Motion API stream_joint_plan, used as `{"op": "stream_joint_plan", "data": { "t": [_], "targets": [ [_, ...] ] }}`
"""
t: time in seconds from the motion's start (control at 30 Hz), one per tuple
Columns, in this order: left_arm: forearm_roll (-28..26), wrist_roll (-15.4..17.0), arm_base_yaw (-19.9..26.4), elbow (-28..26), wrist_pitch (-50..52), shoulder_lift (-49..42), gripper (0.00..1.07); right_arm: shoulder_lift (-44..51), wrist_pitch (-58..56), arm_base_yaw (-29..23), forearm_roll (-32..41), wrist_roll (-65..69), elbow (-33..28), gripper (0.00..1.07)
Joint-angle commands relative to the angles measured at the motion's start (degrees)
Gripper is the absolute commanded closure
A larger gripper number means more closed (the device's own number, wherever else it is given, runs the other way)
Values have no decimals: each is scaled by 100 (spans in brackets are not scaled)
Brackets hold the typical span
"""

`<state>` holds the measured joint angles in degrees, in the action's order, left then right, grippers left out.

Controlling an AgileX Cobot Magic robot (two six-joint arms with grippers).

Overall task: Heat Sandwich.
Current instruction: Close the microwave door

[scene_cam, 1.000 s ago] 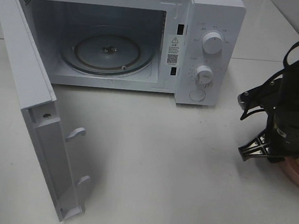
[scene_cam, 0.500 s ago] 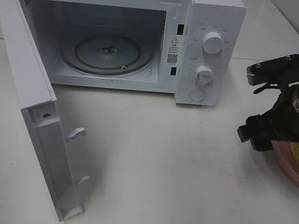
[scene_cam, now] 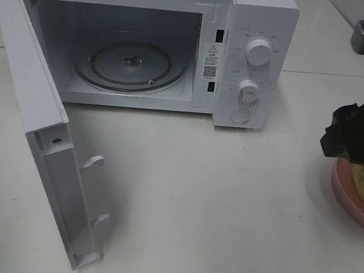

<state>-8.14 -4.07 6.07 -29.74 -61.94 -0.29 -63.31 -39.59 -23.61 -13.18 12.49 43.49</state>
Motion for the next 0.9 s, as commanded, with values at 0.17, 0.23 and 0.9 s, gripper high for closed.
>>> {"op": "stream_joint_plan", "data": {
  "t": [0.17, 0.23, 0.9],
  "targets": [
    [11, 29, -6, 11, 63, -97, 9, 951, -911, 17, 464, -539, 11, 31],
    [11, 29, -6, 11, 63, -97, 9, 1312, -1220, 17, 493, -584, 11, 31],
    [11, 29, -6, 11, 63, -97, 9, 3810, -2452, 29, 544, -584, -40, 31]
  ]
}}
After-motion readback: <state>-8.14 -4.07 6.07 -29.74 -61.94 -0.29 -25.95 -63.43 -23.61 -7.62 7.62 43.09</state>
